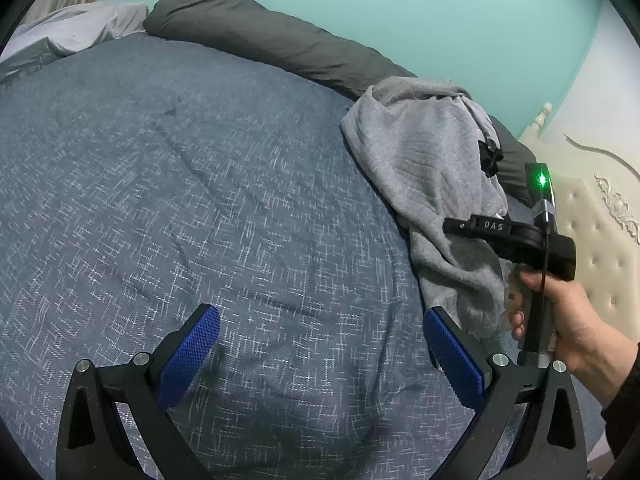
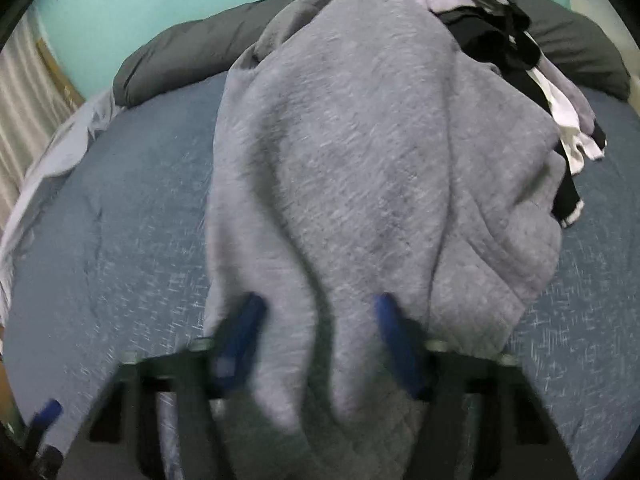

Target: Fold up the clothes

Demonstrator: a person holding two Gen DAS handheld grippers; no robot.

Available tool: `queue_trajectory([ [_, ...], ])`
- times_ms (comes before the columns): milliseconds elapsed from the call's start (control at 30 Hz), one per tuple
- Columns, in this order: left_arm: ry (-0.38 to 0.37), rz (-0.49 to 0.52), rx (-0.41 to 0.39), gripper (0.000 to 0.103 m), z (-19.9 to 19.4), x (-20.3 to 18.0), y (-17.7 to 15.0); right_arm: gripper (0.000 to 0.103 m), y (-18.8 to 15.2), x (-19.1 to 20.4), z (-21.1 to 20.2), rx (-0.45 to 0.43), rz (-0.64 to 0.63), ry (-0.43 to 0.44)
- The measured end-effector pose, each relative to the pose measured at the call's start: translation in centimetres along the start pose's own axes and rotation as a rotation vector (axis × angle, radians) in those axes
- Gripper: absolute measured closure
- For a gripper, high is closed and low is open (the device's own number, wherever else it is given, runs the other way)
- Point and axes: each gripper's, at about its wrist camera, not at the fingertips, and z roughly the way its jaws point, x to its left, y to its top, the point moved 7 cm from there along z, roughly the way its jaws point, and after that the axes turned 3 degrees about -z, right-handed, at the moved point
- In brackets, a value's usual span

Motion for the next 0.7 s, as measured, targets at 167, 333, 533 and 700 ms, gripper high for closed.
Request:
queue_trajectory([
  [167, 0.001, -0.005, -0.007, 0.0, -0.3, 0.2, 0.3, 0.096, -0.4, 1.4, -1.7, -0.054, -0.096, 0.044],
  [333, 0.008, -0.006, -0.024, 0.0, -0.9, 0.4, 0.7, 0.097, -3.4, 4.8, -5.6, -0.058, -0.224, 0.151],
  [533, 0.018, -0.012, -0.053, 0.0, -2.0, 0.8, 1.3, 0.098, -9.0, 8.2, -8.2, 0.019, -0.317, 0.296],
  [700, 0.022, -0.012, -0.044, 0.0, -1.8, 0.9, 1.3, 0.098, -13.5, 8.6, -8.0, 0.126, -0.363, 0.36],
])
